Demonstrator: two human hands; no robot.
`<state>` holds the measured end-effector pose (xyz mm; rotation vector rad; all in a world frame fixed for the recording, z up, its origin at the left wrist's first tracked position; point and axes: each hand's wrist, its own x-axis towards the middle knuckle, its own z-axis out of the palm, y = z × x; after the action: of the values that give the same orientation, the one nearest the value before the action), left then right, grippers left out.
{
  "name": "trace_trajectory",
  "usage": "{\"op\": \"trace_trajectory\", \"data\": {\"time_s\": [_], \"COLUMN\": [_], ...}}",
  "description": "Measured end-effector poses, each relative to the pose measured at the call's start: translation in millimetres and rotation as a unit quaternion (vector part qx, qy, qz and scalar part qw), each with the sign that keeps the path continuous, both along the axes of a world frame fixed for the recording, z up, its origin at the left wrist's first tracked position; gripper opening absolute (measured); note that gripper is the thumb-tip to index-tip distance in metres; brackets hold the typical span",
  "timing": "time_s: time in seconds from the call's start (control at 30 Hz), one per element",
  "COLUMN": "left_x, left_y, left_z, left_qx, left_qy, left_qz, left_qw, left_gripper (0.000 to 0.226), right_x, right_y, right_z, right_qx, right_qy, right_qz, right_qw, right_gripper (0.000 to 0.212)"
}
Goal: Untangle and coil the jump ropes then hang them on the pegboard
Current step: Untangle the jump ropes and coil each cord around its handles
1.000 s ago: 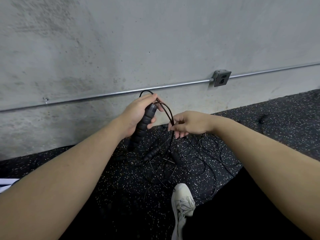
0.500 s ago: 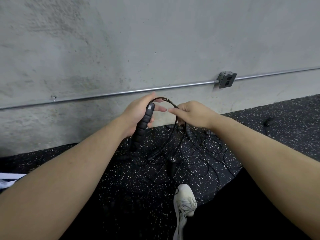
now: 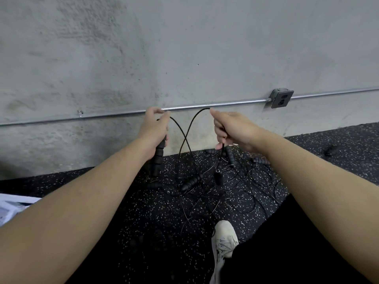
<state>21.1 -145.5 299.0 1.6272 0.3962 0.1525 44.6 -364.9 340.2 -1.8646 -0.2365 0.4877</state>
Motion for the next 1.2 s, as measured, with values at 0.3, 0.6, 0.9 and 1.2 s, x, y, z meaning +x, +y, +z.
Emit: {"op": "trace_trajectory", "data": {"time_s": [0.3, 0.6, 0.9, 1.2], "left_x": [-39.2, -55.4, -57.2, -59.8], "left_y": [-18.6, -1.5, 40.6, 72.5], "left_z": [1.6, 0.2, 20.4, 34.6], "left_qx": [0.181, 0.197, -0.101, -0.249], "left_qy": [0.020, -0.007, -0.026, -0.035], "left_qz": [-0.268, -0.265, -0.105, -0.001], "left_qw": [0.946, 0.944, 0.989, 0.968], "left_gripper": [0.021, 0.032, 0.028, 0.028], "right_x": [4.5, 12.1, -3.6, -21.2], "right_y": [36.5, 73.7, 116.0, 140.4], "right_z": [9.4, 6.4, -9.2, -24.0], "right_qx": [0.164, 0.110, -0.033, -0.129], "right_qy": [0.086, 0.100, -0.038, -0.125], "right_qz": [-0.015, -0.066, -0.028, 0.270], "right_qw": [0.983, 0.987, 0.998, 0.946], "right_gripper": [0.046, 0.060, 0.005, 0.019]}}
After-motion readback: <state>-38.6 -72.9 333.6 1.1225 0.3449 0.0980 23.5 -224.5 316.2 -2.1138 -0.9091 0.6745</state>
